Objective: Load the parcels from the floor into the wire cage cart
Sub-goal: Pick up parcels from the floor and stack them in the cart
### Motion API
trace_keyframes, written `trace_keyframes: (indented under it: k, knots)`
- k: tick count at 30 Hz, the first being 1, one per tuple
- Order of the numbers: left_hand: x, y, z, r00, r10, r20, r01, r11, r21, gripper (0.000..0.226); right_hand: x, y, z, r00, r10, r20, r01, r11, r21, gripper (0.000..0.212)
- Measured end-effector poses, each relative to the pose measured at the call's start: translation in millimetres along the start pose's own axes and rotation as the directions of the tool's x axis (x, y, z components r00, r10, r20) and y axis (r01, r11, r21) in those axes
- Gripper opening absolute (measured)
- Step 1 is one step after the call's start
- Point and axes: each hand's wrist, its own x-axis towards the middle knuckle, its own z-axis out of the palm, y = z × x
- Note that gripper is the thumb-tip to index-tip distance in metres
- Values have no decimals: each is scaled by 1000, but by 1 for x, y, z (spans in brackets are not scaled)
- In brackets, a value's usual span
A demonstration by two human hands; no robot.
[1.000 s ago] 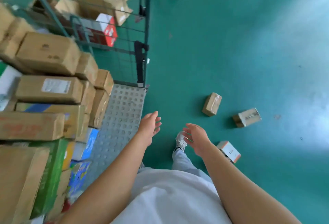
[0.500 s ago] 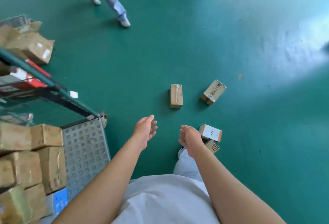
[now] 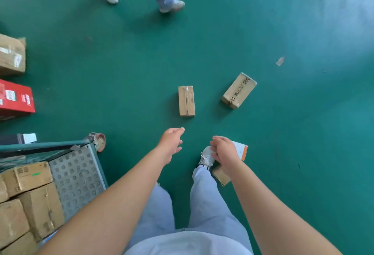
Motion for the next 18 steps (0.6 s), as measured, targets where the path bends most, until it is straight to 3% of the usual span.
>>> trace_keyframes:
  k: [7, 10, 14, 18]
  knots:
    - [126, 7, 12, 998, -66, -21, 67, 995, 76, 18, 121, -26, 20, 998, 68, -11, -69, 990, -119, 21]
    - [201, 3, 15, 998, -57, -18, 59, 991, 116, 19, 191, -20, 39, 996, 90, -9, -90, 987, -134, 35]
    - [303, -9, 21, 994, -104, -16, 105, 982, 159, 16, 283, -9, 71, 987, 157, 13, -153, 974, -167, 14]
    - [411, -27, 31, 992, -129, -8, 128, 969, 212, 41, 383, 4, 106, 978, 200, 56, -187, 965, -184, 11]
